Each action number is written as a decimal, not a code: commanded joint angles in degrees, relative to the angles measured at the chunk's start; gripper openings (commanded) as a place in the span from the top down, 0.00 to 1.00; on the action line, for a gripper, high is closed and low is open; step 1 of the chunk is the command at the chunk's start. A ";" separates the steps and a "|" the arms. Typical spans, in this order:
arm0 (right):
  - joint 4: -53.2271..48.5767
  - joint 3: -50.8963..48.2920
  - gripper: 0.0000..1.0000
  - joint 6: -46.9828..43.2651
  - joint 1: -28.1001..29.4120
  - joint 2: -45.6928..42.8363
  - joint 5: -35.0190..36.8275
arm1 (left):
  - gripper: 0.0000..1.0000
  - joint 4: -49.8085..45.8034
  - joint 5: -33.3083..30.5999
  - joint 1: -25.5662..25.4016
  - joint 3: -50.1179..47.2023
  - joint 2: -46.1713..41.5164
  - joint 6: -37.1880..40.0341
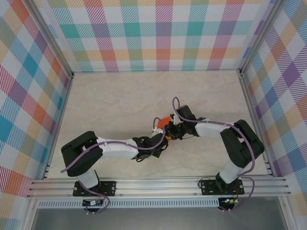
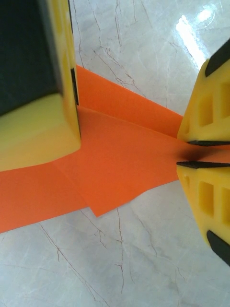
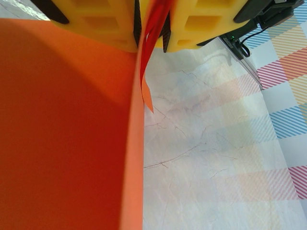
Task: Fold a paper plane with a square sheet of paper (pick it up from the middle)
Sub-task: Fourth fold the wing at the center of the table.
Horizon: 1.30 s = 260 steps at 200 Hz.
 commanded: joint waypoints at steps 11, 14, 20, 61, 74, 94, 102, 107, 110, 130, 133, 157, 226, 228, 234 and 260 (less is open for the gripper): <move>-1.45 1.49 0.79 0.26 0.38 0.43 -0.52 | 0.89 -1.15 -1.33 -0.67 1.24 0.51 -0.88; -1.51 1.41 0.79 0.29 0.44 0.39 -0.50 | 0.89 -1.11 -1.32 -0.67 1.15 0.42 -0.92; -1.61 1.38 0.79 0.20 0.44 0.29 -0.38 | 0.91 -1.11 -1.32 -0.67 1.07 0.44 -1.18; -3.48 1.46 0.78 -0.97 0.36 -0.86 0.34 | 0.96 2.12 2.60 0.58 -0.65 -1.01 -1.67; -4.42 1.45 0.77 -1.74 0.28 -1.82 0.77 | 0.97 4.34 6.27 1.74 -1.88 -2.08 -1.67; -5.64 0.78 0.73 -2.52 -0.22 -4.33 2.25 | 0.98 7.75 12.72 3.92 -3.75 -3.22 -1.67; -6.19 0.28 0.71 -2.46 -0.72 -5.51 3.09 | 0.98 9.19 14.99 4.95 -4.64 -3.51 -1.92; -6.34 -0.16 0.70 -2.31 -1.09 -6.37 3.59 | 0.98 9.91 15.91 5.47 -5.06 -3.66 -2.31; -6.30 -0.46 0.69 -2.23 -1.26 -7.05 3.82 | 0.98 10.41 16.59 5.86 -5.40 -3.74 -2.41; -5.74 -2.84 0.66 -1.65 -2.68 -10.77 5.40 | 0.98 13.49 21.29 8.30 -7.25 -3.70 -3.53; -5.72 -3.13 0.65 -1.65 -2.79 -11.31 5.62 | 0.98 14.06 22.00 8.53 -7.43 -3.70 -3.59; -5.56 -3.73 0.65 -2.90 -2.89 -13.07 4.90 | 0.98 18.02 26.56 10.73 -9.72 -4.05 -5.19; 0.05 -3.38 0.76 -1.85 -2.37 -7.72 -1.37 | 0.98 28.38 38.91 17.53 -14.58 -2.34 -9.64; 0.22 -3.31 0.76 -1.83 -2.28 -7.53 -1.45 | 0.98 28.48 39.12 17.61 -14.59 -2.24 -9.66; 0.58 -3.04 0.77 -1.85 -2.10 -6.99 -1.73 | 0.98 28.56 39.85 17.93 -14.46 -1.80 -9.67; 2.77 -1.85 0.79 -1.01 -1.16 -4.33 -3.25 | 0.98 29.81 42.05 19.07 -14.42 -0.33 -10.36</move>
